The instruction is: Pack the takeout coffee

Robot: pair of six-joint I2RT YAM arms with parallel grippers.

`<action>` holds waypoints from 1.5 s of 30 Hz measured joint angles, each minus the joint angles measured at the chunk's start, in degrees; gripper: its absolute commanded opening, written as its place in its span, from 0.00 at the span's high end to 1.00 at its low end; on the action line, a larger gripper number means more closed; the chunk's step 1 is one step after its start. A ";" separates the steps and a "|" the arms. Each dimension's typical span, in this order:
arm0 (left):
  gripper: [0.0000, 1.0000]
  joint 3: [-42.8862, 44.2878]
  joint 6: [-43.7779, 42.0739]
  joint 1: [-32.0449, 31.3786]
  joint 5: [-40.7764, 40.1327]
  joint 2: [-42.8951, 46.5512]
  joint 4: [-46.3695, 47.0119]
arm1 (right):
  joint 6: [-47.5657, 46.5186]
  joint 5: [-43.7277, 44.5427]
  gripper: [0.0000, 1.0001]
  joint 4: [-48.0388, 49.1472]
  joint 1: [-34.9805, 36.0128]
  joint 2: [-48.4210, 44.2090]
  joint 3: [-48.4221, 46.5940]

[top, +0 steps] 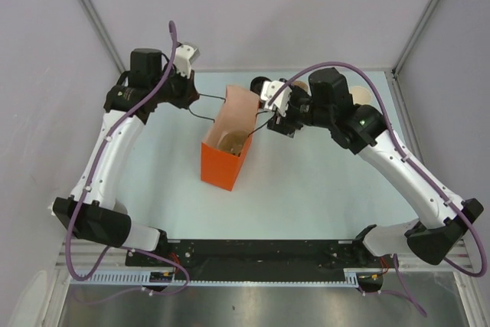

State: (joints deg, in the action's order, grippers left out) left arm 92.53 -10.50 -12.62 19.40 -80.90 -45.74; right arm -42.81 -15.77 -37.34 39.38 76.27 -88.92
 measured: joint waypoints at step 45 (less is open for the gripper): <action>0.91 3.76 -9.66 -3.89 6.10 9.20 9.03 | 1.27 -7.02 1.00 -4.15 11.08 -3.80 22.97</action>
State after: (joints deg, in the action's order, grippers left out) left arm 96.29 -20.16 -16.51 25.50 -71.70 -36.71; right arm -41.54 -22.79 -41.50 50.46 72.47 -65.95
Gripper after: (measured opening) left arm 0.101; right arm 0.010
